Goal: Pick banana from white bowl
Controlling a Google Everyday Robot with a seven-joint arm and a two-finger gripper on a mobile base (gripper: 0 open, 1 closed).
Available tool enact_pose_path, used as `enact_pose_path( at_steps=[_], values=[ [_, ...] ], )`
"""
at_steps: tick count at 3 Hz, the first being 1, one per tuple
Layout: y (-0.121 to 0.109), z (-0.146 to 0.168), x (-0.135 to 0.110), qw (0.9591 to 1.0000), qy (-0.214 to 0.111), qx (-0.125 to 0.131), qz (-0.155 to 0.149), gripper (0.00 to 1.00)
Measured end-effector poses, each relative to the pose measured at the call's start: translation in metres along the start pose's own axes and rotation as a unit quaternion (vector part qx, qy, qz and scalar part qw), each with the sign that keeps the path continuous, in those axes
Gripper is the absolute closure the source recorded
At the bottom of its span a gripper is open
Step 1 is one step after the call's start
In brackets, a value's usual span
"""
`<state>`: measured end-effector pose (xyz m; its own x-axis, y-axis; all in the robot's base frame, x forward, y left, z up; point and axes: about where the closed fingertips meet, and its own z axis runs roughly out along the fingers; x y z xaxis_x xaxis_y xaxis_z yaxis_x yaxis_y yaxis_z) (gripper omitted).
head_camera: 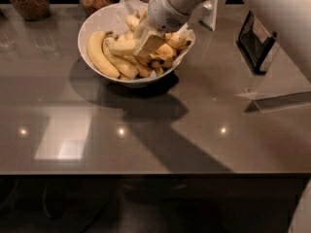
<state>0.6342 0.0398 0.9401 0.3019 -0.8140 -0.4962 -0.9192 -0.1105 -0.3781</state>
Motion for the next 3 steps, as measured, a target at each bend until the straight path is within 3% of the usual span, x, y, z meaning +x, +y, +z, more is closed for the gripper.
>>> enact_pose_path(
  at_steps=[1, 3],
  values=[
    [0.007, -0.016, -0.006, 0.9999, -0.002, 0.009, -0.010, 1.00],
    [0.047, -0.072, -0.023, 0.9966, -0.063, 0.031, -0.043, 1.00]
  ],
)
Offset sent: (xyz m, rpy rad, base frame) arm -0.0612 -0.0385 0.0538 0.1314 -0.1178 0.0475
